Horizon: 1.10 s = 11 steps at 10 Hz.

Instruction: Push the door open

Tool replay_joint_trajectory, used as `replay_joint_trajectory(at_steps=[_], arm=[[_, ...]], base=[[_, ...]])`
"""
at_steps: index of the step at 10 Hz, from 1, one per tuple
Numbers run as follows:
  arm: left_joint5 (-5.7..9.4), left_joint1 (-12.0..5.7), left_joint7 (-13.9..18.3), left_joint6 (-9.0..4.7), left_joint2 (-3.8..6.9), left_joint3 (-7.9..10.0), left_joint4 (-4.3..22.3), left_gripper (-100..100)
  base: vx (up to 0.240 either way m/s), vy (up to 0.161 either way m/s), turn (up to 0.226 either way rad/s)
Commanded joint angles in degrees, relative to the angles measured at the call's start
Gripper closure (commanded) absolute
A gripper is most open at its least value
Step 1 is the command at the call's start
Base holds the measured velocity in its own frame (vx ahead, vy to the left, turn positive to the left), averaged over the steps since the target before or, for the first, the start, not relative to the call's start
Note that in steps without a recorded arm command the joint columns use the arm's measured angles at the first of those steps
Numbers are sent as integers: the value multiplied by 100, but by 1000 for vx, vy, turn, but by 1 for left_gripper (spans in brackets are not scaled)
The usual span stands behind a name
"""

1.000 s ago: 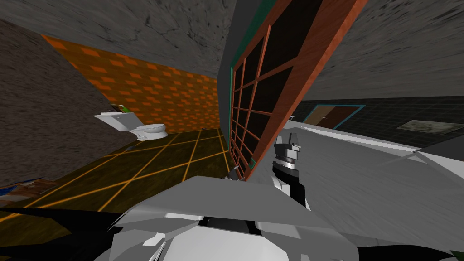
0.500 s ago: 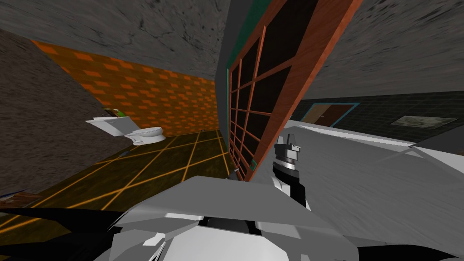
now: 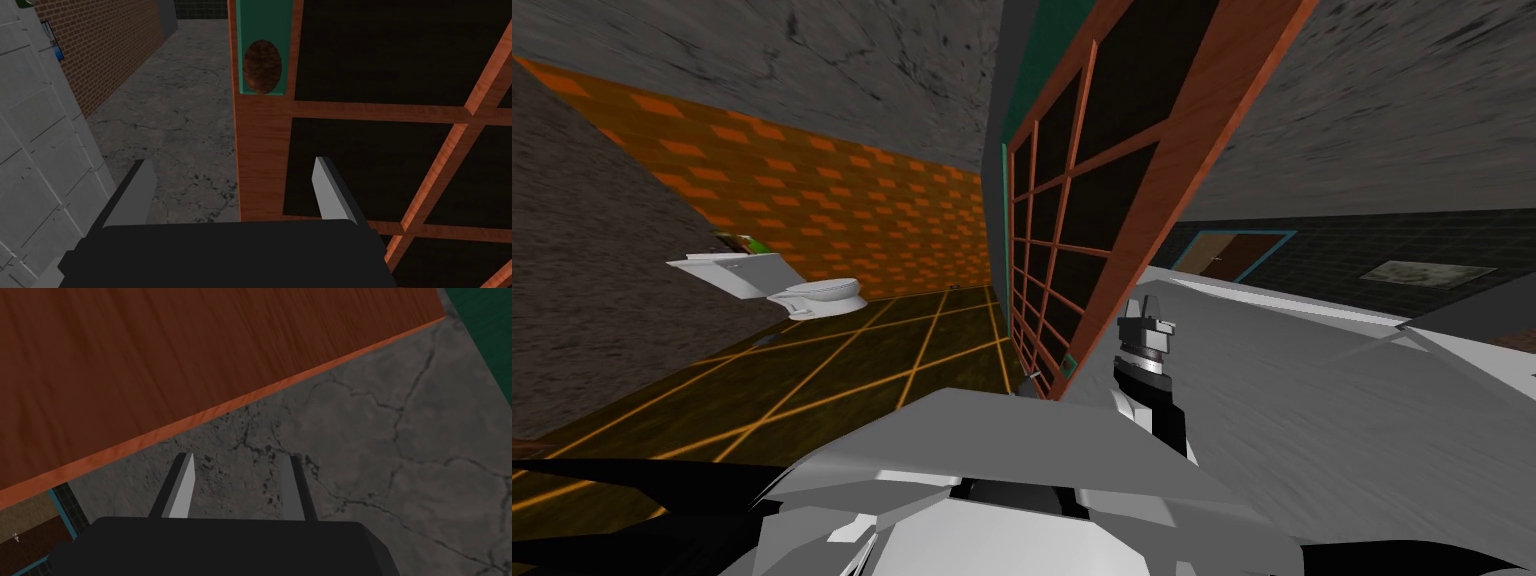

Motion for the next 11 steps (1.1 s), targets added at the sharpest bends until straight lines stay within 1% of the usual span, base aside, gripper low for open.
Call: replay_joint_trajectory(at_steps=[1, 4, 5, 6, 11], arm=[[-7, -8, -31, 10, -15, 6, 18, -100], [-21, -22, -94, 30, -52, 20, 61, -100], [-18, -22, -79, 26, -46, 18, 55, -100], [-18, -22, -79, 26, -46, 18, 55, 100], [-18, -22, -79, 26, -46, 18, 55, 100]], base=[[130, -158, -14], [121, -171, -10], [56, -82, -12], [-10, -2, -7], [-11, 21, 4]])
